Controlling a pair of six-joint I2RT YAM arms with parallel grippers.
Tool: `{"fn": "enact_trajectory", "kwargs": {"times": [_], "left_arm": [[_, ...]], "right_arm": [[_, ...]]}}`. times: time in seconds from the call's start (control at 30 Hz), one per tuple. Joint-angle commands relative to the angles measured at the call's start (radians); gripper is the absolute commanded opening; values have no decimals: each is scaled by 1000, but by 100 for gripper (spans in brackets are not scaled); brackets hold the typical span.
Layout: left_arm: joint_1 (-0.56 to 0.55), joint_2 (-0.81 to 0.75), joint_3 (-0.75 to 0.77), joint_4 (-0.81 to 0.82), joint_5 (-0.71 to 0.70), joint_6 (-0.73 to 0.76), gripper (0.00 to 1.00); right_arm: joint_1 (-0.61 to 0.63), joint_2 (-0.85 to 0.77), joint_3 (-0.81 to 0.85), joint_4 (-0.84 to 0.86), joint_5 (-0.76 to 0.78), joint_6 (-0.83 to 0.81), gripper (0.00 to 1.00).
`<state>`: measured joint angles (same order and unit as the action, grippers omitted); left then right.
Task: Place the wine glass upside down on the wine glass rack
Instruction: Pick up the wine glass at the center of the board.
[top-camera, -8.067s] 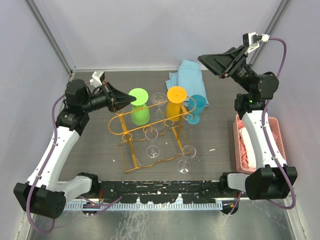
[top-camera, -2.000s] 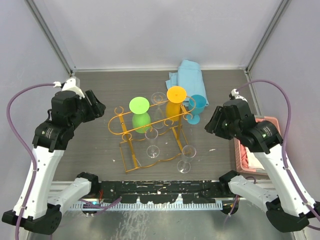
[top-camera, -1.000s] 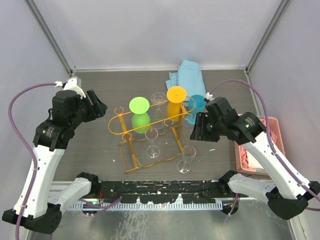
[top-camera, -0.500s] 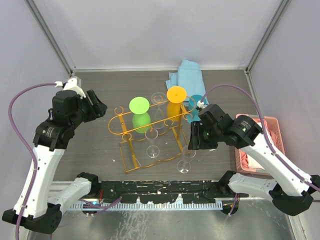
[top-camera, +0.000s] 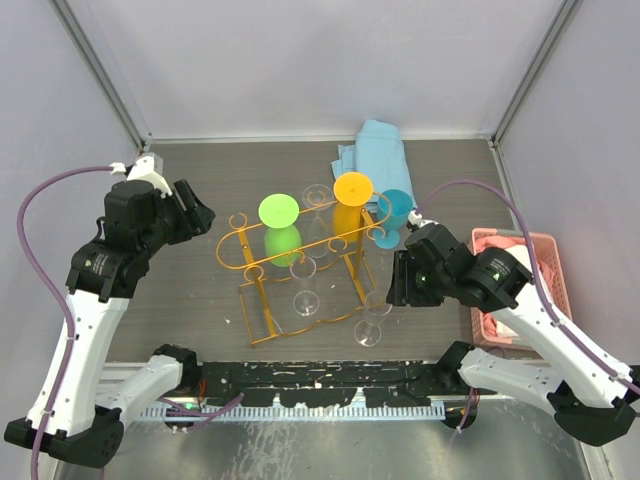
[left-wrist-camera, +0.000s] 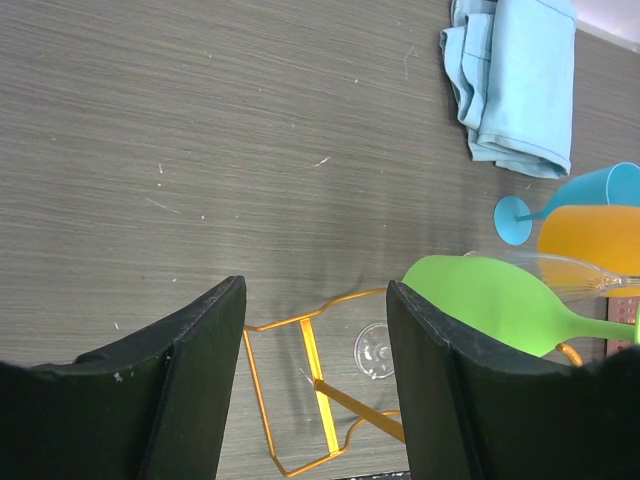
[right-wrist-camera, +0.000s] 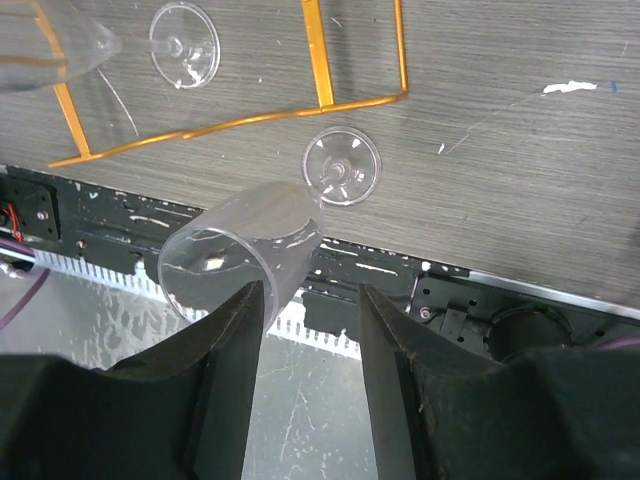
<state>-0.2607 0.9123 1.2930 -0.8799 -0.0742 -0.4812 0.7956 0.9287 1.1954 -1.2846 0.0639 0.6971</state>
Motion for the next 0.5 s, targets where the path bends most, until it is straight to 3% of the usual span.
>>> {"fn": "enact_trajectory", "kwargs": {"times": [0.0,0.27,0.47], "left_arm": [[-1,-9,17,34,8,4,60],[-1,-19,16,22,5,3,60],[-1,-18,15,21,8,2,60]], "right_arm": [[5,-27,-26,90,35,37,48],[6,-24,-36,122,34,45,48],[6,-21,-57,147,34,50,42]]}}
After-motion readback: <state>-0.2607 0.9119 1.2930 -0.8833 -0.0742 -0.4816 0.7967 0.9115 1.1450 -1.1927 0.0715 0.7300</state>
